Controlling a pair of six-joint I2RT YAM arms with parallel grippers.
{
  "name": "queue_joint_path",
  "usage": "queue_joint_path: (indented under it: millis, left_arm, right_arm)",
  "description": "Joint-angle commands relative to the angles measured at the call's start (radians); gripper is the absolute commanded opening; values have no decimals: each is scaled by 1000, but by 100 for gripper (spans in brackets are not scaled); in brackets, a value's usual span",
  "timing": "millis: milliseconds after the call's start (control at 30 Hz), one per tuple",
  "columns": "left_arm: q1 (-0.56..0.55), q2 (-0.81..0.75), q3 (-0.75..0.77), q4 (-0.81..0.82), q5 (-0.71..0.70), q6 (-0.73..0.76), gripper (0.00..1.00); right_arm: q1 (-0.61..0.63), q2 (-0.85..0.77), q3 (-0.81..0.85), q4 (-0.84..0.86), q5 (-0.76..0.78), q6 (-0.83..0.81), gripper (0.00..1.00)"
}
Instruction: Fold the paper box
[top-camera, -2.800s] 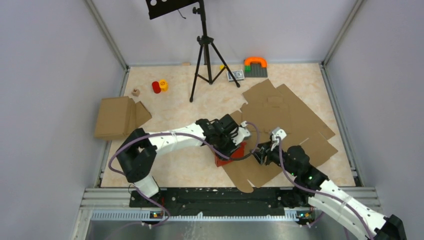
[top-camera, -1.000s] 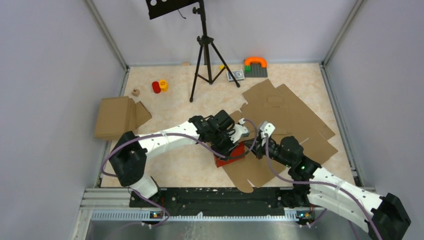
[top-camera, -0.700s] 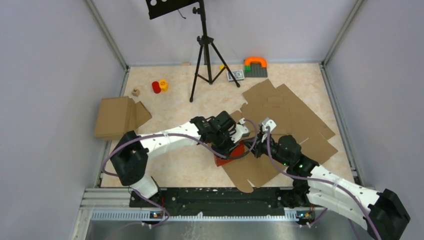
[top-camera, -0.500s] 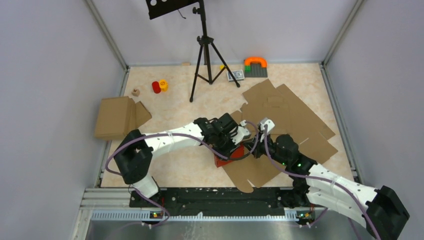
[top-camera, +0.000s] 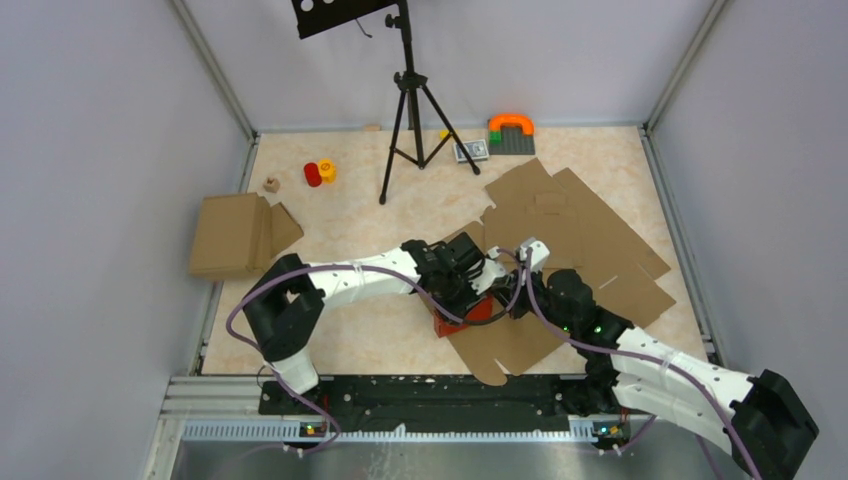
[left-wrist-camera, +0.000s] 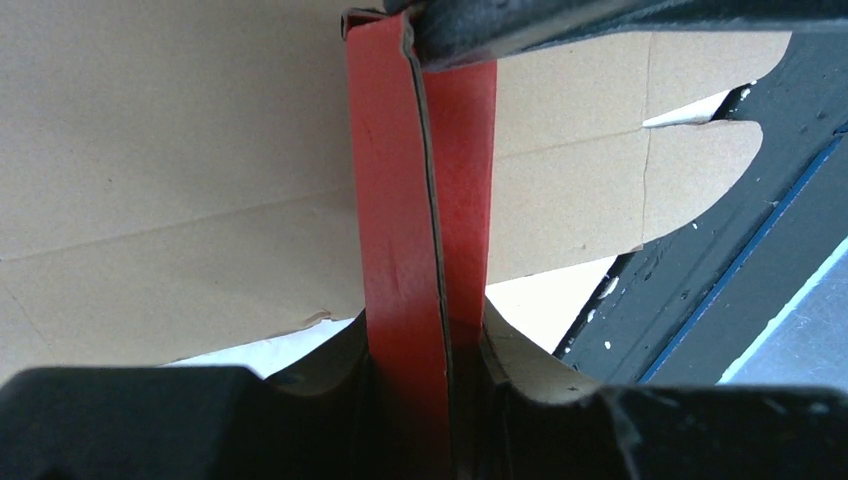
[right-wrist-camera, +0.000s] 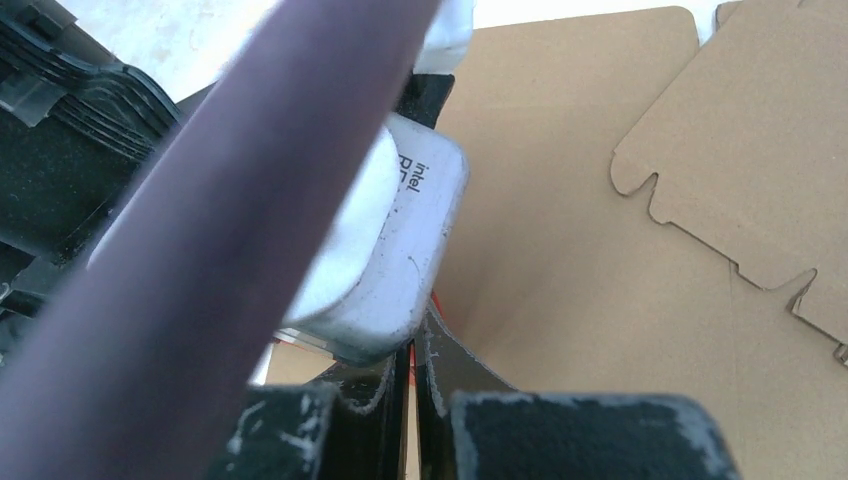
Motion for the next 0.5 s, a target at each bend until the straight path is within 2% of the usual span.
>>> queue_joint_path:
  millis: [0,467]
  left_arm:
    - [-27,31,44,87,5,9,20]
    - [-72,62,51,94,-38,-2,18]
  right_arm:
    - [22,-1,66,113,-51,57,0]
    - [22,26,113,72,-30,142,0]
